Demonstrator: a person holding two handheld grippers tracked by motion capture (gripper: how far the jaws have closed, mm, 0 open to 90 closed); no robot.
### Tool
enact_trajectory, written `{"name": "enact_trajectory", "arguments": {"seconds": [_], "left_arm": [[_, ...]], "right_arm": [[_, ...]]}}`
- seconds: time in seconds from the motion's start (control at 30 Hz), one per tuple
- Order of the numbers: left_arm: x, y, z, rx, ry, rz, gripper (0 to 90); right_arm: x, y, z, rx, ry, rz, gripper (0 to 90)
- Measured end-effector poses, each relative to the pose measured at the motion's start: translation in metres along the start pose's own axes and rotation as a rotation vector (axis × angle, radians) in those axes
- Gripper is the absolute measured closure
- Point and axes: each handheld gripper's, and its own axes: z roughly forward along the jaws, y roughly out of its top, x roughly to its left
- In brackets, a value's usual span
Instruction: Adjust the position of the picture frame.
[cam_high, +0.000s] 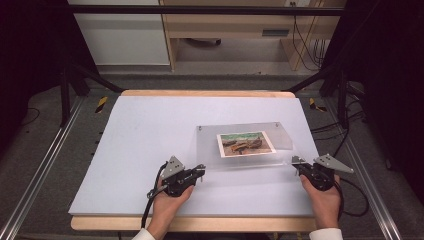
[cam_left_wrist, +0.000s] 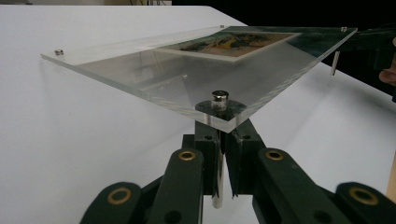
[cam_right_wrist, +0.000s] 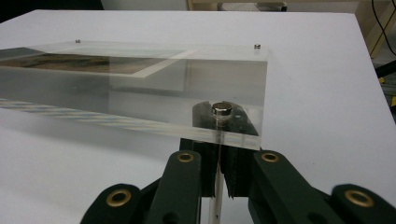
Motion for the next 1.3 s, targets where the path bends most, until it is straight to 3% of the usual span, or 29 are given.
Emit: {"name": "enact_trajectory", "arguments": {"seconds": [0.23, 0.33, 0.67, 0.93, 1.13, 1.3], "left_arm": [[0.002, 0.003, 0.007, 0.011, -0.011, -0.008, 79.7], [0.002, 0.003, 0.009, 0.006, -0.010, -0.011, 83.7], [0.001, 0.004, 0.008, 0.014, -0.006, -0.010, 84.2], [0.001, 0.004, 0.009, 0.021, 0.002, 0.000, 83.7], [0.000, 0.005, 0.014, 0.022, 0.001, -0.019, 81.0], [0.001, 0.007, 0.012, 0.008, 0.010, 0.000, 84.0]], "right_arm": [[0.000, 0.000, 0.000, 0.002, 0.001, 0.008, 84.8], [0.000, 0.000, 0.000, 0.001, 0.004, 0.012, 84.7], [-0.002, 0.001, 0.004, -0.004, 0.002, 0.023, 81.0], [-0.001, 0.002, 0.006, 0.002, 0.004, 0.011, 84.6], [-0.001, 0.002, 0.006, 0.010, 0.005, 0.012, 84.7], [0.001, 0.004, 0.005, 0.001, 0.004, 0.015, 84.7]]}}
